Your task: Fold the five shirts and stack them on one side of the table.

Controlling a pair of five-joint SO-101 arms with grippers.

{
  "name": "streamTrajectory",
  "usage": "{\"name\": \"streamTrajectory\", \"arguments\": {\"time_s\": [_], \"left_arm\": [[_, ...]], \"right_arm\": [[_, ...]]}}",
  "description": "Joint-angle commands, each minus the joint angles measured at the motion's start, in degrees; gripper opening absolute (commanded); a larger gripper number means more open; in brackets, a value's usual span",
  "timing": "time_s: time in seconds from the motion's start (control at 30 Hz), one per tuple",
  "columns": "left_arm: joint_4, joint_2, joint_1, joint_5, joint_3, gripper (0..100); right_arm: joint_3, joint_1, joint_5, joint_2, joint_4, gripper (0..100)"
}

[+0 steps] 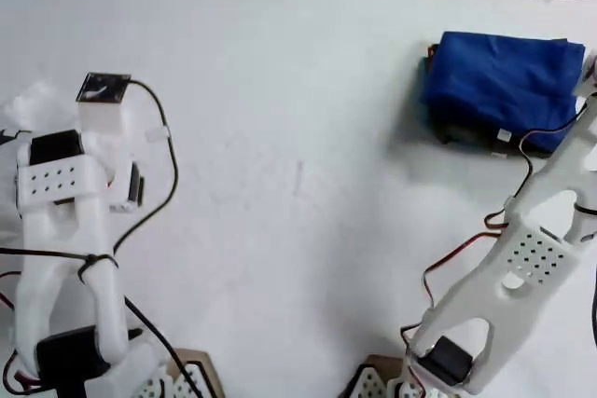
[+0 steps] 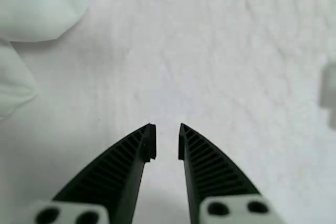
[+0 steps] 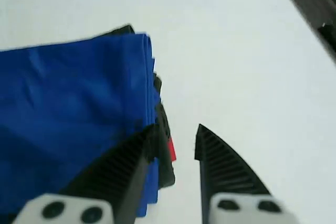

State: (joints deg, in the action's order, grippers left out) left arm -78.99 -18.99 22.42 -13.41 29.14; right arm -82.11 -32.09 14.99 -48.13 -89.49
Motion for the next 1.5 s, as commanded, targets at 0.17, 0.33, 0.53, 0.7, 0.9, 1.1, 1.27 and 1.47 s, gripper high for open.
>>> {"name": "streamTrajectory", "arguments": {"time_s": [0.17,0.33,0.53,0.7,0.9,1.1,1.27,1.47], "left_arm": [[-0.1,-2.3,0.4,-0.6,-0.7,10],[-0.1,-2.3,0.4,-0.6,-0.3,10],[0.7,-2.3,0.4,-0.6,-0.2,10],[0.7,-2.3,0.4,-0.6,-0.1,10],[0.4,-2.3,0.4,-0.6,-0.1,10],[0.4,-2.3,0.4,-0.6,-0.1,10],[0.6,-2.3,0.4,-0.6,-0.2,10],[0.7,-2.3,0.4,-0.6,-0.2,10]], "right_arm": [[2.0,-0.8,-0.4,5.1,-11.9,11.3],[14.4,-0.6,1.8,4.8,-11.7,11.3],[20.0,0.8,1.2,4.8,-8.3,11.3],[20.1,1.6,1.1,4.8,-8.2,11.3],[20.0,1.3,1.5,1.5,-3.1,11.1],[16.2,-0.2,1.6,-5.1,-0.4,10.3],[10.5,-1.6,1.6,-7.9,-0.4,2.1],[2.0,-2.9,1.8,-8.5,-0.1,1.9]]}}
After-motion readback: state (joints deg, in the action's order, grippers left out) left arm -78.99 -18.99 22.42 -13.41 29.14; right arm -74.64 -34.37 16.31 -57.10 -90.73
